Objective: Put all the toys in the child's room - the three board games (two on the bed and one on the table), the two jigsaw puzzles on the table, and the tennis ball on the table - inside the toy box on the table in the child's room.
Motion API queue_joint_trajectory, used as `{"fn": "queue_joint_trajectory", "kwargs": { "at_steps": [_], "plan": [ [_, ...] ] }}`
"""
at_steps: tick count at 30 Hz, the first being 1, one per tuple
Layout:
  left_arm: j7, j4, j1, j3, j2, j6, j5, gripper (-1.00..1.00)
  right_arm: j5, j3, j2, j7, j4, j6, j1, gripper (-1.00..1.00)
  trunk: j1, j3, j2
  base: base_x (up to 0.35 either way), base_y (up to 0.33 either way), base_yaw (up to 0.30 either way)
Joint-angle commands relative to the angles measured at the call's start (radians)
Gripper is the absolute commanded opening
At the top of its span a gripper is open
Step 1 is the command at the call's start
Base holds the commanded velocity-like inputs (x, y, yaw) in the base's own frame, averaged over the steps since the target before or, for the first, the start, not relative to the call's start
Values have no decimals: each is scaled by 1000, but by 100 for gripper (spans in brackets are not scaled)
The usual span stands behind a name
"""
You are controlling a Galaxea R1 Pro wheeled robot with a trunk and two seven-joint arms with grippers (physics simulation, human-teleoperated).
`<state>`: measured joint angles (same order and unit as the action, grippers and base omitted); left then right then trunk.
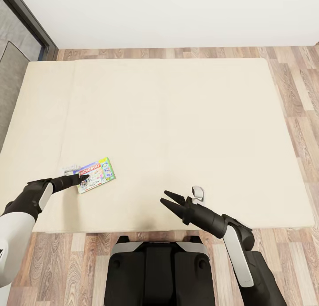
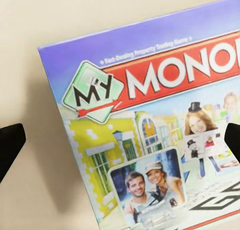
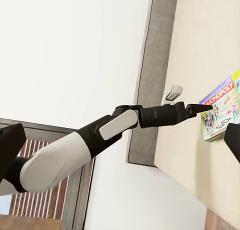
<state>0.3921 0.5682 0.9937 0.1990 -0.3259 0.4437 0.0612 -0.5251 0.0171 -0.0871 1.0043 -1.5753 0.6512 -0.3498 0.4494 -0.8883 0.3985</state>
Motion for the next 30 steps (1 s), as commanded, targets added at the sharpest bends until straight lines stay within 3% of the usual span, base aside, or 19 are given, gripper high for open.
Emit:
{"fn": "queue_joint_trajectory", "kwargs": {
  "at_steps": [1, 30],
  "plan": [
    [2, 1, 0, 3, 0, 8, 6, 100, -6, 0, 0, -1, 0, 7, 0, 100, 1, -1, 1, 0, 0, 0],
    [2, 1, 28, 3, 5, 1, 8, 100, -6, 0, 0, 0, 0, 7, 0, 100, 1, -31, 1, 0, 0, 0]
  ]
}}
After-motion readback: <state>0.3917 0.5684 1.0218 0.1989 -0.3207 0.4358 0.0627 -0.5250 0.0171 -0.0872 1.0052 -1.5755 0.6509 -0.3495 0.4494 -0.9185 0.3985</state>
